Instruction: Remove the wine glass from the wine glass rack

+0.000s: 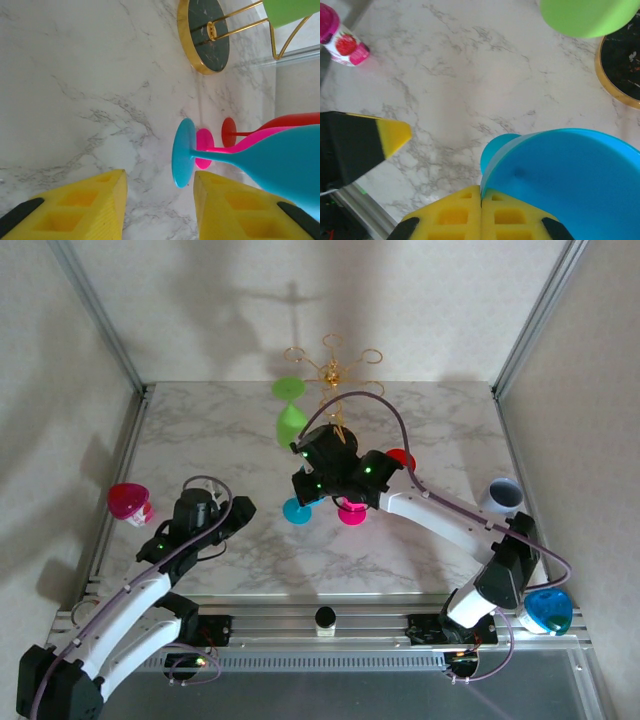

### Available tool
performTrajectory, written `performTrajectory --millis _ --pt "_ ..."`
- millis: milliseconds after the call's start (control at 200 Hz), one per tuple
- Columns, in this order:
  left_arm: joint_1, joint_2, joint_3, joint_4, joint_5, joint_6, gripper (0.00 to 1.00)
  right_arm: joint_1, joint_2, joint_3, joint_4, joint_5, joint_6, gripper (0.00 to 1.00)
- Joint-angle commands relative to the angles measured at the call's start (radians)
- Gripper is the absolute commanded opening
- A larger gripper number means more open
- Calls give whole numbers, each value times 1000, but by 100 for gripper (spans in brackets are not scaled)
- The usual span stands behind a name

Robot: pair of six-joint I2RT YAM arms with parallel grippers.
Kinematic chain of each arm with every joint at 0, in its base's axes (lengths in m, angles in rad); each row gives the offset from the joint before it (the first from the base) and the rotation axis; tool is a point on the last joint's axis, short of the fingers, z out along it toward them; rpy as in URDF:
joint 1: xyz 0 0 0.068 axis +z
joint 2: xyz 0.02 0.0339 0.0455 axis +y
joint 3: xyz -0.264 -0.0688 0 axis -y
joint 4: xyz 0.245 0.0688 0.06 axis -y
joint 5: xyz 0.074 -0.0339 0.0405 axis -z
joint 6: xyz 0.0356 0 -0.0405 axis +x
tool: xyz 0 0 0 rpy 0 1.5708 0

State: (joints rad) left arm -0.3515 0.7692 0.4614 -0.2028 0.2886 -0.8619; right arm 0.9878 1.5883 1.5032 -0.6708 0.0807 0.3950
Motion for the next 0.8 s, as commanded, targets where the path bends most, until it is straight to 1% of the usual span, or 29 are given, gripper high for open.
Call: performTrajectory --millis 0,405,791 --pt "9 3 42 -63 -45 46 41 30 31 -5 -16 69 11 0" --pt "9 18 48 -59 -49 51 42 81 91 11 -57 241 -6 0" --pt "9 36 45 -40 -39 52 42 87 112 2 -56 264 -5 0"
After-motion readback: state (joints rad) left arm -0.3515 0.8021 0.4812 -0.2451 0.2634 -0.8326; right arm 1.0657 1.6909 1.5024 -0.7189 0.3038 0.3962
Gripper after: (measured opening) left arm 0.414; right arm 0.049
